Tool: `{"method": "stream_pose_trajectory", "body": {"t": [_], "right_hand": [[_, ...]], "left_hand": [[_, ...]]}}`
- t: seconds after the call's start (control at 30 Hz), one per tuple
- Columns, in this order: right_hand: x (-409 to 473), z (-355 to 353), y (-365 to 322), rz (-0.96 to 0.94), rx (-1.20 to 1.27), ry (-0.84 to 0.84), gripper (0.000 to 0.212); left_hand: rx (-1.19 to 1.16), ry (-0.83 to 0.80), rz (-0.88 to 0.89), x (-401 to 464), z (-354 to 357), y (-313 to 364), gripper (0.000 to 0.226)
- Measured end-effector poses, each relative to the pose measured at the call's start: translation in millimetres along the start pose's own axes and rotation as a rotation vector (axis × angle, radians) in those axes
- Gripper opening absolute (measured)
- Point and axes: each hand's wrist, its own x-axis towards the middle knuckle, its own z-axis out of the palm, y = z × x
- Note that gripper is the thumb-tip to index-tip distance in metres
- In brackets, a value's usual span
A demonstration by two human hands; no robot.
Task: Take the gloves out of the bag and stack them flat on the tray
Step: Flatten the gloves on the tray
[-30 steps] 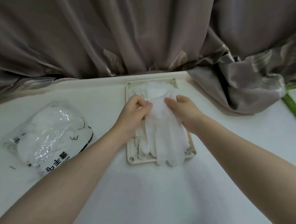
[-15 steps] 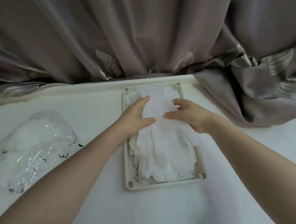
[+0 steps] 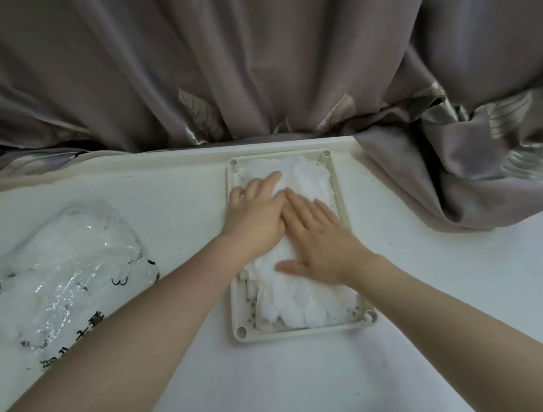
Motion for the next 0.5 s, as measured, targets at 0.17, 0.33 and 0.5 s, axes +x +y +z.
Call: {"method": "stream_pose_trajectory", "body": {"t": [0.17,0.33,0.5], "right_hand": [[-14,19,0,0.251,0.013,-0.273,0.125],[-26,-5,-8,0.302,-0.081,-0.327,0.117],[-5,-41,-54,0.214,0.039,-0.027,0.060]], "left_hand": [[0.054,-0.375,-0.096,14,14,-9,0.068],[-0.205,-0.307,0.007,-9,-8,-22,0.063],[-0.276,-0.012,0.078,-55,-32,-50,0.041]]}}
